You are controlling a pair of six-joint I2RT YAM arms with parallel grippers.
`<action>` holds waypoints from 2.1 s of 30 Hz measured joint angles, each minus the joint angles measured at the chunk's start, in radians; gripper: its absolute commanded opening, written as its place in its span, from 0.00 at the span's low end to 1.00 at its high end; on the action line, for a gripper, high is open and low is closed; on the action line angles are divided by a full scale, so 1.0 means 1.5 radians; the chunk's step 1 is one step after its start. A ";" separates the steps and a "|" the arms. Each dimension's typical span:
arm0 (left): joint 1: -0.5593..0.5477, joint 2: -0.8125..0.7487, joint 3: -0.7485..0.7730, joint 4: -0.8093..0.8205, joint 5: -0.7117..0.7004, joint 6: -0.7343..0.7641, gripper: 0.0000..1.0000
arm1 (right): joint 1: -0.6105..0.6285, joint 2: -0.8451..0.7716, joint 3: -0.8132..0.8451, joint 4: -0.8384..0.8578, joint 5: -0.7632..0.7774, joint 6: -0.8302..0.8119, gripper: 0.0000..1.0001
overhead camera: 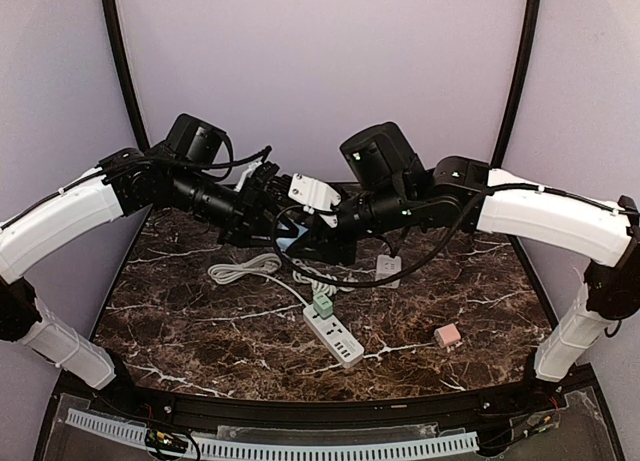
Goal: Insert the plug
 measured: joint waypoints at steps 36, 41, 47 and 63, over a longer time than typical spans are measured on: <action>0.010 -0.065 -0.049 -0.124 -0.181 0.020 0.01 | -0.048 -0.152 -0.344 0.001 -0.009 0.384 0.59; 0.010 -0.076 -0.060 -0.139 -0.192 0.025 0.01 | -0.098 -0.143 -0.386 0.001 -0.066 0.418 0.53; 0.010 -0.079 -0.061 -0.149 -0.196 0.025 0.01 | -0.116 -0.095 -0.426 0.014 -0.136 0.439 0.45; 0.010 -0.080 -0.062 -0.156 -0.199 0.026 0.01 | -0.134 0.053 -0.442 0.088 -0.219 0.446 0.34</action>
